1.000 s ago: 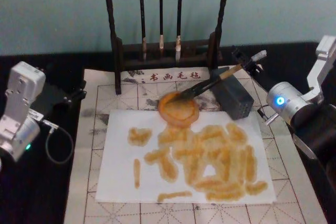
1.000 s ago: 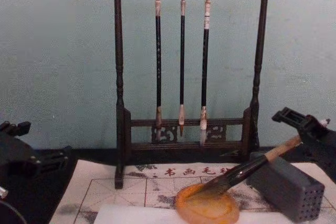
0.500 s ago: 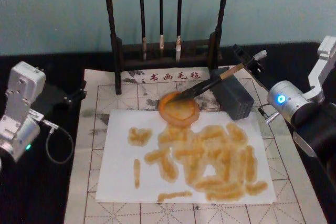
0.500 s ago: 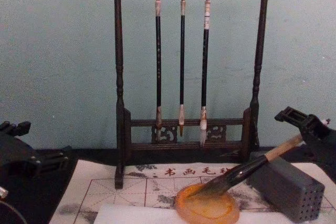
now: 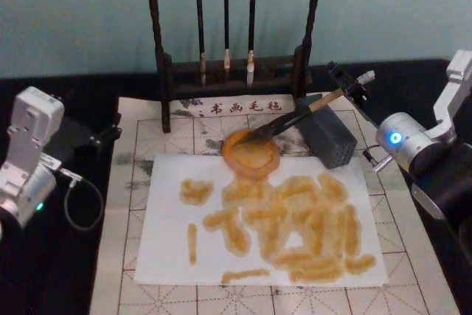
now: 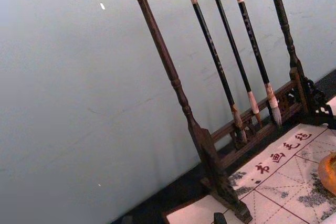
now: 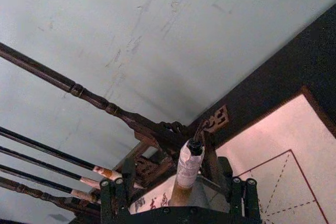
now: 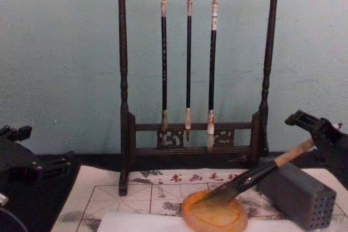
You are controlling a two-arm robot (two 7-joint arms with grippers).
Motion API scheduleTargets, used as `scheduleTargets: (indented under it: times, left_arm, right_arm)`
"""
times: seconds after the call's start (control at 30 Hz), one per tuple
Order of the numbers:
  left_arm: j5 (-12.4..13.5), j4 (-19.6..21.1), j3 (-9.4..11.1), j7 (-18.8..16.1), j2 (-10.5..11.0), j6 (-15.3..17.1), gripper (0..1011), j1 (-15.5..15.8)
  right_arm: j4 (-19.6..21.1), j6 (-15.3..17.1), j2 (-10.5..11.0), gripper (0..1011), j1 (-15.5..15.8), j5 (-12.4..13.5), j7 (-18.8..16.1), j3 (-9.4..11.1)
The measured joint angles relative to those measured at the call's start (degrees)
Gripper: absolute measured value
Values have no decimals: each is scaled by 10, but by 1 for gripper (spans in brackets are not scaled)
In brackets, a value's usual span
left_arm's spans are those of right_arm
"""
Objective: Pick up the brush from the inkstone, write on the paper, then place the brush back to its original position.
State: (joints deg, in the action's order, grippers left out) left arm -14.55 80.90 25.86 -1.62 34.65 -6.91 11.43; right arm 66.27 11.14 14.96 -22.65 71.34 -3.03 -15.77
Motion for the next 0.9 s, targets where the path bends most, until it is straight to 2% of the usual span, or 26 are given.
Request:
scheduleTargets:
  times: [0.1, 0.37, 0.5, 0.53, 0.57, 0.6, 0.63, 0.87, 0.9]
  left_arm:
    - [0, 0, 0, 0, 0, 0, 1001, 0]
    - [0, 0, 0, 0, 0, 0, 1001, 0]
    - [0, 0, 0, 0, 0, 0, 1001, 0]
    - [0, 0, 0, 0, 0, 0, 1001, 0]
    - [0, 0, 0, 0, 0, 0, 1001, 0]
    - [0, 0, 0, 0, 0, 0, 1001, 0]
    - [0, 0, 0, 0, 0, 0, 1001, 0]
    - [0, 0, 0, 0, 0, 0, 1001, 0]
    - [0, 0, 0, 0, 0, 0, 1001, 0]
  right_arm:
    - [0, 0, 0, 999, 0, 0, 0, 0]
    - [1, 0, -1, 844, 1, 0, -1, 1]
    - [1, 0, -1, 703, 1, 0, -1, 1]
    - [1, 0, -1, 703, 1, -1, -1, 1]
    - [1, 0, -1, 644, 1, -1, -1, 1]
    - [1, 0, -1, 632, 1, -1, -1, 1]
    - [2, 1, -1, 563, 1, -1, -1, 1]
    - [2, 1, -1, 382, 2, -1, -1, 1]
    - [2, 1, -1, 320, 2, -1, -1, 1]
